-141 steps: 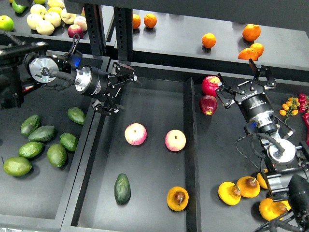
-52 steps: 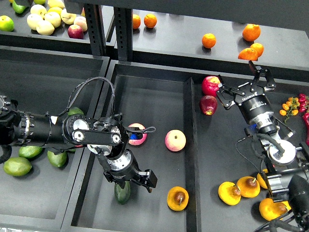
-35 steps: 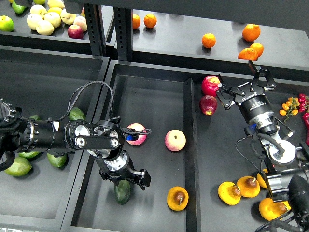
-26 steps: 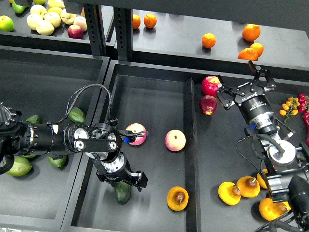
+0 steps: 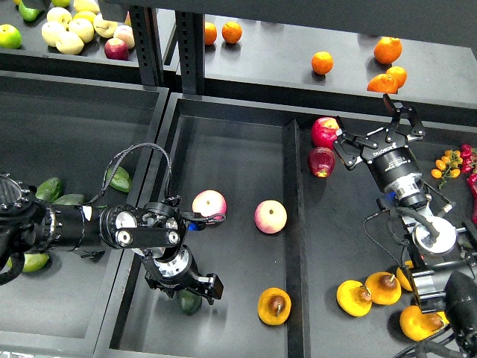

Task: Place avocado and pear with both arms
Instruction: 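Lift the avocado and carry it toward the compartment of avocados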

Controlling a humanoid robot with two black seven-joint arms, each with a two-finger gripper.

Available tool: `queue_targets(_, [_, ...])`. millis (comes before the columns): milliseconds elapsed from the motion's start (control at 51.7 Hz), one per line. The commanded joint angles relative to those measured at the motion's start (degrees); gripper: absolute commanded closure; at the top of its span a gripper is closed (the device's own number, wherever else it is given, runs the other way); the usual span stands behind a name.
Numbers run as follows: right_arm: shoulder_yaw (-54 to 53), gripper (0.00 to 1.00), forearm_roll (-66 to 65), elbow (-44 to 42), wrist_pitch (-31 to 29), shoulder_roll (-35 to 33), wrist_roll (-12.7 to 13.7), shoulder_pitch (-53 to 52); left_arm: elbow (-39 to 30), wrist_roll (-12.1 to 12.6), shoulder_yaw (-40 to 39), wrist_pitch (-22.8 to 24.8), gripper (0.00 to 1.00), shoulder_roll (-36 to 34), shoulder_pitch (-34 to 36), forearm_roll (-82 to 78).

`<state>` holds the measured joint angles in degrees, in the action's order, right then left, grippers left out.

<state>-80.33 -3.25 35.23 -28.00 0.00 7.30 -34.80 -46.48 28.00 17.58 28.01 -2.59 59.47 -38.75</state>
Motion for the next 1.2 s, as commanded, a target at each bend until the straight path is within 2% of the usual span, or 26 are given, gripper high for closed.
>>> queue_targets(0, [0.0,0.0,0.0,0.0,0.0,0.0,0.0,0.0,1.7,0.0,-0.1,0.0,0.04,0.7,-0.9,-1.2])
queue_targets(135, [0.0,0.0,0.0,0.2,0.0,0.0,0.0,0.0,3.2,0.0,-0.2,0.0,0.12,1.0,-1.2,-1.4])
queue_targets(174, [0.0,0.0,0.0,0.2,0.0,0.0,0.0,0.0,3.7,0.0,-0.5,0.0,0.19,1.0,-1.3,-1.6])
queue_targets(464, [-0.1,0.0,0.0,0.5,0.0,0.0,0.0,0.2,4.5,0.0,-5.8,0.0,0.41,1.0,-3.1,-7.8])
queue_targets(774, [-0.1,0.0,0.0,0.9,0.0,0.0,0.0,1.2,4.4,0.0,-7.9,0.0,0.46,1.0,-3.8,-12.5])
queue_targets(1180, [-0.1,0.0,0.0,0.9,0.0,0.0,0.0,1.3,3.0,0.0,-11.4,0.0,0.47,0.7,-2.6,-13.0])
